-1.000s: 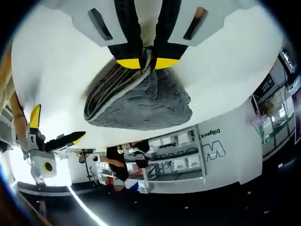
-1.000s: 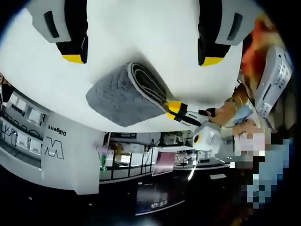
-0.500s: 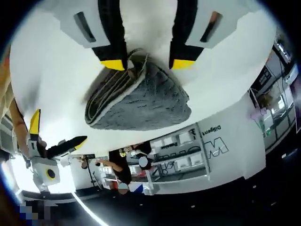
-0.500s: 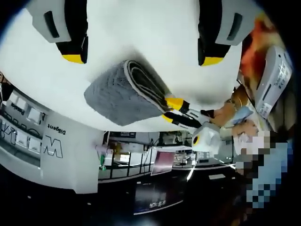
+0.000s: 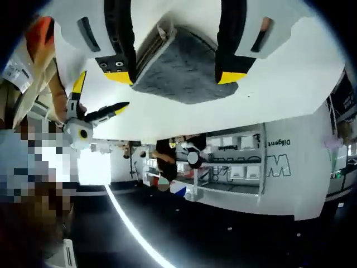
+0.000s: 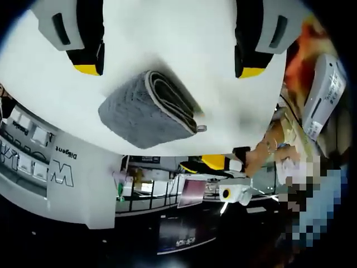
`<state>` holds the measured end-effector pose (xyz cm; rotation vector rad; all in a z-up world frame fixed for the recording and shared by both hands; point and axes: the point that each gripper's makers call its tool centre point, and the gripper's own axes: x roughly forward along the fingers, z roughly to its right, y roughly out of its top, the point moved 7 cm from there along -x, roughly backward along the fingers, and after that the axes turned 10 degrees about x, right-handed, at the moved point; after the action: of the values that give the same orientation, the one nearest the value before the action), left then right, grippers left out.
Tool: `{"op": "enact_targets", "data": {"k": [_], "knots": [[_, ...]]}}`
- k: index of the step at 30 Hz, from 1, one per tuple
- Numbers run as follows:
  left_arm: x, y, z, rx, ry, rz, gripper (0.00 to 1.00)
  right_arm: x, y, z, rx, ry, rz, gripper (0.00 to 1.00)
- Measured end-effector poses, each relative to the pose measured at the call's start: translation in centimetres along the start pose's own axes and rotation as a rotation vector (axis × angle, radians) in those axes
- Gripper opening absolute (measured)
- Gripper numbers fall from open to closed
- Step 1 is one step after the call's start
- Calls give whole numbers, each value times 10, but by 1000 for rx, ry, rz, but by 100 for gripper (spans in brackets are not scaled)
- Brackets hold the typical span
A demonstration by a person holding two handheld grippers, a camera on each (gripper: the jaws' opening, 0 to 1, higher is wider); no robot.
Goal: Fold the towel on the table until its edges align and the towel forms a compact rectangular stack.
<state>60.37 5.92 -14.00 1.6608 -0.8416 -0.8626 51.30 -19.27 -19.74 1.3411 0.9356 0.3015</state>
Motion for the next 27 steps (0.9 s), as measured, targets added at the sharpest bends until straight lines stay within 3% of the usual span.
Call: {"op": "enact_targets", "data": {"k": [2, 4, 5, 8, 16, 19, 27], "knots": [[8, 1, -10, 6, -26, 19, 65, 0, 0, 0, 1, 1, 2, 99], [19, 2, -19, -17, -105, 72, 69, 0, 0, 0, 2, 2, 3, 99], [25, 0, -25, -69, -155, 102, 69, 0, 0, 1, 3, 1, 2, 99], [36, -6, -41, -104, -183, 139, 69, 1, -1, 2, 6, -1, -4, 99], [60, -45, -45, -25, -309, 49, 84, 5, -3, 1, 7, 4, -23, 99], [66, -54, -44, 22, -297, 1, 84, 6, -4, 2, 9, 4, -29, 99], [71, -72, -46, 23, -320, -44, 87, 8, -5, 3, 16, 3, -38, 99]]}}
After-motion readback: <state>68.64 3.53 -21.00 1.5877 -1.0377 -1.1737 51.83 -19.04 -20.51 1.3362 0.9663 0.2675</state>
